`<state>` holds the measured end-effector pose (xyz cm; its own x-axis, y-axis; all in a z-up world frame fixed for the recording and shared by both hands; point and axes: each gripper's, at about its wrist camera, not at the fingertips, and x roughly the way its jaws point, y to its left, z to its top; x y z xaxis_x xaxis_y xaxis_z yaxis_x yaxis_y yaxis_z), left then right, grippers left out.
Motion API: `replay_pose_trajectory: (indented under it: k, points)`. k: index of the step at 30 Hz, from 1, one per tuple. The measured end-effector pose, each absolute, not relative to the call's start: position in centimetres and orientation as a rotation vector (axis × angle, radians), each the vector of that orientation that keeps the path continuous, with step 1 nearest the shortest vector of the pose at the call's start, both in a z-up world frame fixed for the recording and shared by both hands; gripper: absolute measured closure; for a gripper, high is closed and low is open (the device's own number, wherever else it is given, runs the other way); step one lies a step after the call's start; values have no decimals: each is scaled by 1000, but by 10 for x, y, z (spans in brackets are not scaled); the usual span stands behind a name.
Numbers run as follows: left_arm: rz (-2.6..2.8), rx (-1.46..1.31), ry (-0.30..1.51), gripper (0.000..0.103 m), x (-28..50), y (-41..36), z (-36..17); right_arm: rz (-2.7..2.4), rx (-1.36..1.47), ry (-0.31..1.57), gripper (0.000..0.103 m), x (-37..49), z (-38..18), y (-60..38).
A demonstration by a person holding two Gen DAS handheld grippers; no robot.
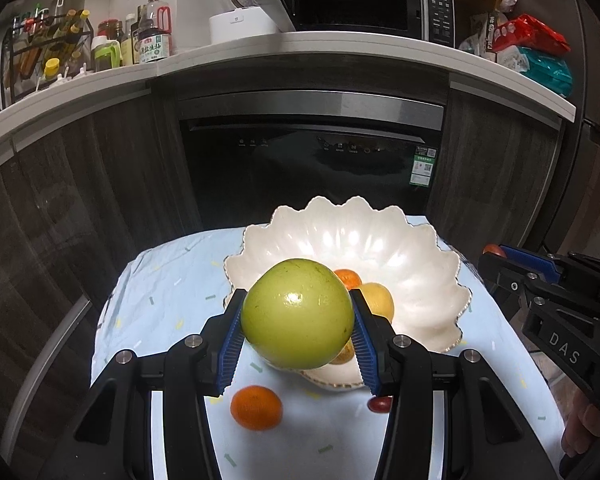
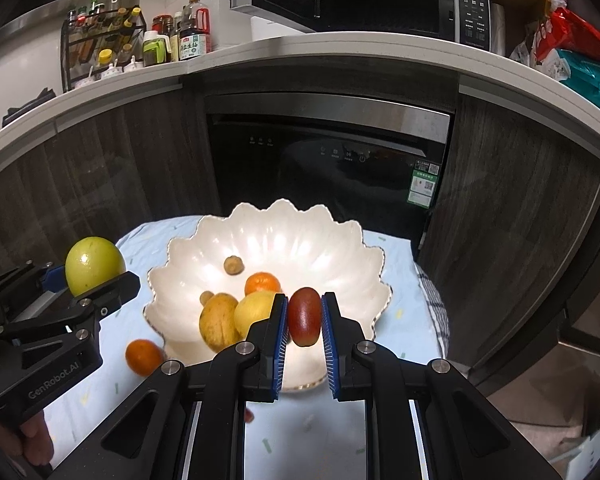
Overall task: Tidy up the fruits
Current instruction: 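Carry the green fruit and red date with both tools over the white bowl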
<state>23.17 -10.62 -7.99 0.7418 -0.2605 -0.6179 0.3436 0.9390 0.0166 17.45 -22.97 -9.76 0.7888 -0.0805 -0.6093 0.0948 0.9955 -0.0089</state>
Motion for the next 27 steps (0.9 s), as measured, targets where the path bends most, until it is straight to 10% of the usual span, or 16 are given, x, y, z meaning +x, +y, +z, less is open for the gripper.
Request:
replay_pose_trajectory:
  k: [27]
  points:
    - [-332, 145, 709, 55, 295, -122, -104, -131, 55, 690, 85, 232, -119, -256]
